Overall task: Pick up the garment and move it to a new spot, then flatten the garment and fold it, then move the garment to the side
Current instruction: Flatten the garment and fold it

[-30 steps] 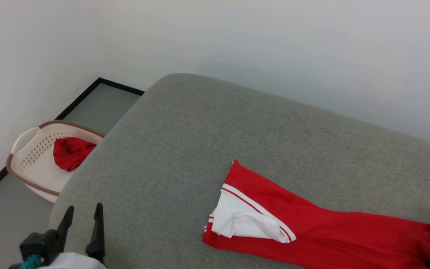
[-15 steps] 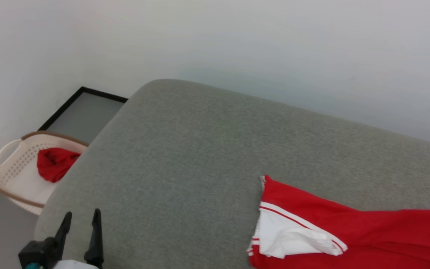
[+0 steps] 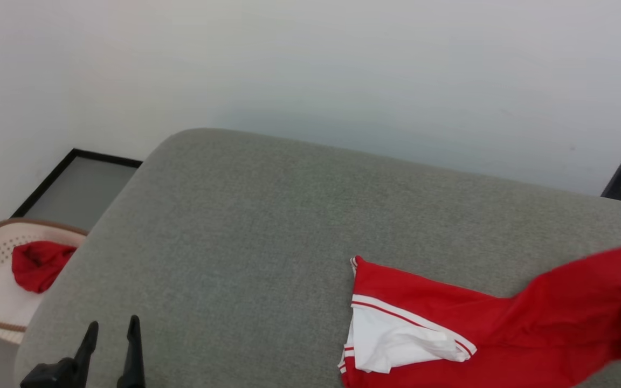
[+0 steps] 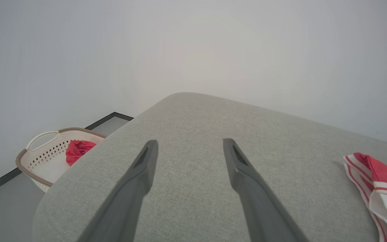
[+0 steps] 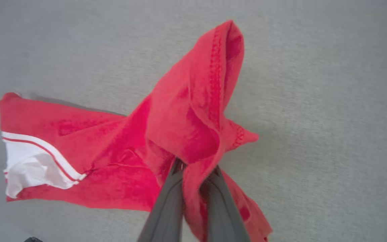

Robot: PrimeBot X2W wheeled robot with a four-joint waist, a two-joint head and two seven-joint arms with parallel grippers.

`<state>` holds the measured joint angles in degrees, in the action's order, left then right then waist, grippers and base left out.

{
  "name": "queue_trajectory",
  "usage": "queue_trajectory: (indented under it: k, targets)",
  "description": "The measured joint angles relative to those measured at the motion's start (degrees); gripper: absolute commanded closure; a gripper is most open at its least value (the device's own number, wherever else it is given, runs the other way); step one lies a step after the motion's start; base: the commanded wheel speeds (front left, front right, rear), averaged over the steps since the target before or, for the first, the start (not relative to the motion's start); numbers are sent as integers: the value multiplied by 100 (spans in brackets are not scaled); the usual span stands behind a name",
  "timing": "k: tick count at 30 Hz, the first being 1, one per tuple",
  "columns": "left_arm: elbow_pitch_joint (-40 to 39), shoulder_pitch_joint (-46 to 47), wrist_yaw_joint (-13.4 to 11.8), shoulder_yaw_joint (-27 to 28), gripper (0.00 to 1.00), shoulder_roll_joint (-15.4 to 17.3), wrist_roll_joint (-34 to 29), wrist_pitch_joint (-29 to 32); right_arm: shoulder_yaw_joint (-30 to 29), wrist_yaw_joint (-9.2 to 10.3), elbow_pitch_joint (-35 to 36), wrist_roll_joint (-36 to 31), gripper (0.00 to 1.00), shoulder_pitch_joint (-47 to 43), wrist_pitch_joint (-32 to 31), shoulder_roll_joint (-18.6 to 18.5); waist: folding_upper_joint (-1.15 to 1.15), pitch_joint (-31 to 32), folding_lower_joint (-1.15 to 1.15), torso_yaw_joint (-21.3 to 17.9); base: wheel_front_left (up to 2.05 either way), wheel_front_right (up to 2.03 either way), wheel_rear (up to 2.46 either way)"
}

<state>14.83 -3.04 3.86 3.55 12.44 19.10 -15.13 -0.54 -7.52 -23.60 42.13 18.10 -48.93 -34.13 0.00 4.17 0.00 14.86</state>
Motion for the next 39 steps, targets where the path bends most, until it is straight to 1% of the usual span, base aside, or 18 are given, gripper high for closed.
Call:
queue_trajectory:
  k: [2, 6, 9, 12, 15, 17, 22, 31, 32, 33, 34, 35, 39]
  targets:
    - [8, -19, 20, 25, 0, -33, -44, 0, 23, 0, 387, 35, 100, -38, -148, 135, 0, 36, 0, -39, 0, 0, 0]
    - [57, -36, 66, 48, 0, -121, -107, 0, 23, 0, 1094, 112, 100, -88, -420, 564, 0, 102, 0, -61, 0, 0, 0]
    - [101, -23, 105, 33, 0, -170, -157, 0, 110, 0, 1505, 70, 100, -96, -555, 895, 0, 113, 0, -21, 0, 0, 0]
    - [146, 24, 146, -9, 0, -214, -210, 0, 265, 0, 1746, -12, 100, -76, -613, 1246, 0, 117, 0, 49, 0, 0, 0]
    - [177, 84, 175, -55, 0, -260, -259, 0, 461, 0, 1845, -123, 100, -29, -656, 1608, 0, 116, 0, 149, 0, 0, 0]
    - [198, 122, 191, -66, 0, -298, -291, 0, 598, 0, 1866, -199, 100, -23, -654, 1783, 0, 113, 0, 229, 0, 0, 0]
    - [267, 224, 240, -93, 0, -355, -326, 0, 910, 0, 1730, -319, 100, -19, -610, 2086, 0, 102, 0, 454, 0, 0, 0]
    - [354, 305, 296, -49, 0, -442, -376, 0, 1432, 0, 1338, -532, 100, -35, -450, 2107, 0, 74, 0, 776, 0, 0, 0]
    - [359, 305, 303, -37, 0, -450, -385, 0, 1474, 0, 1284, -571, 90, -35, -420, 2093, 0, 69, 0, 788, 0, 0, 0]
    - [361, 305, 313, -21, 0, -457, -392, 0, 1511, 0, 1229, -597, 29, -34, -379, 2081, 0, 65, 0, 794, 0, 0, 0]
    - [364, 305, 314, -7, 0, -460, -400, 0, 1526, 0, 1178, -609, 5, -33, -330, 2084, 0, 64, 0, 793, 0, 0, 0]
    - [366, 305, 319, 7, 0, -461, -407, 0, 1539, 0, 1132, -616, 0, -25, -314, 2085, 0, 65, 0, 787, 0, 0, 0]
    - [360, 303, 322, 76, 0, -467, -424, 0, 1586, 0, 1056, -559, 0, 65, -241, 2070, 0, 75, 0, 738, 0, 0, 0]
